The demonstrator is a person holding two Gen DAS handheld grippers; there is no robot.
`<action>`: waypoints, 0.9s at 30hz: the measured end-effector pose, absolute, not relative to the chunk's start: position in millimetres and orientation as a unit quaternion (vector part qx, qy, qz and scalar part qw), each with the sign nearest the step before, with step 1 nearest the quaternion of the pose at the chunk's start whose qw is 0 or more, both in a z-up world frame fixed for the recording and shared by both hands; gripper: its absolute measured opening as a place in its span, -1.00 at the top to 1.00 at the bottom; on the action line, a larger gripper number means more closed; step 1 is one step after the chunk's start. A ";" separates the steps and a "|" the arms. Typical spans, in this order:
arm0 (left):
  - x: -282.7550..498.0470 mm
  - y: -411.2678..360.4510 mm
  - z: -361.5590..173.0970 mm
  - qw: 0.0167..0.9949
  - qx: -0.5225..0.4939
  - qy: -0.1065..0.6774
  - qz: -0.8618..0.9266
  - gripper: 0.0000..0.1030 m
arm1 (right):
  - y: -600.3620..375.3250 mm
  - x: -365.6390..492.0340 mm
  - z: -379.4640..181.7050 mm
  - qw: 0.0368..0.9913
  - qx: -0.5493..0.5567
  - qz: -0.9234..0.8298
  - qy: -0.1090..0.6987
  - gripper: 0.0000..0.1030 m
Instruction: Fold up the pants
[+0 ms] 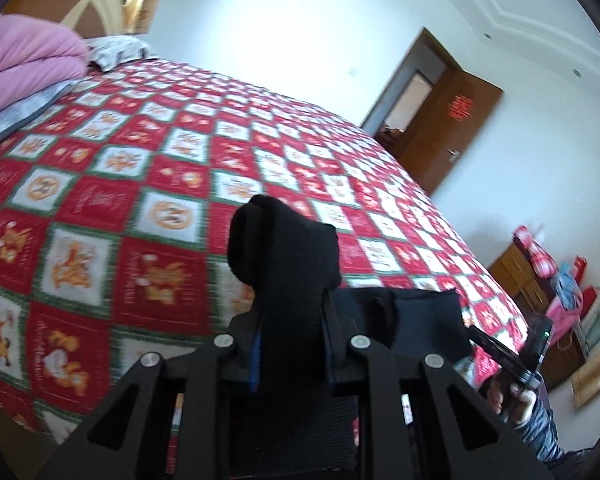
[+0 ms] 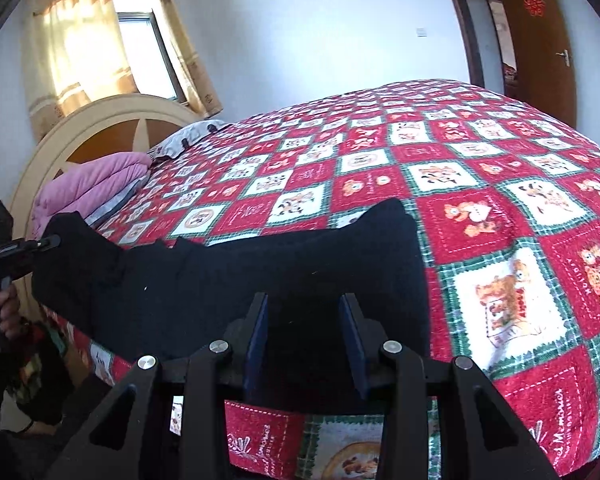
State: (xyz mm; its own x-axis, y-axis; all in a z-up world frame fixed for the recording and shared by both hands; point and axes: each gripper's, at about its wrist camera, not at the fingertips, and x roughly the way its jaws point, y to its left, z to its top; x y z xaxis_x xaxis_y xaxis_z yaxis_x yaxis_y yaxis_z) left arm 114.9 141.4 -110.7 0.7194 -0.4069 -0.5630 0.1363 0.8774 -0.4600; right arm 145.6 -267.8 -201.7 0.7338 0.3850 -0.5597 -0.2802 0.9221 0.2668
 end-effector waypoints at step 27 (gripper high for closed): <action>141.5 19.5 -73.1 0.893 -0.167 0.351 -0.227 0.55 | -280.5 148.4 -195.5 0.931 0.111 0.165 0.307 0.26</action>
State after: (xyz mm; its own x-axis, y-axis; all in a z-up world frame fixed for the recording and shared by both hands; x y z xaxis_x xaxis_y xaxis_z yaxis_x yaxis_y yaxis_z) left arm 141.5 19.5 -73.1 0.6501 -0.5231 -0.5511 0.2883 0.8408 -0.4581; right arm 148.4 -280.5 -195.5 0.7568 0.3758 -0.5348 -0.2393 0.9207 0.3083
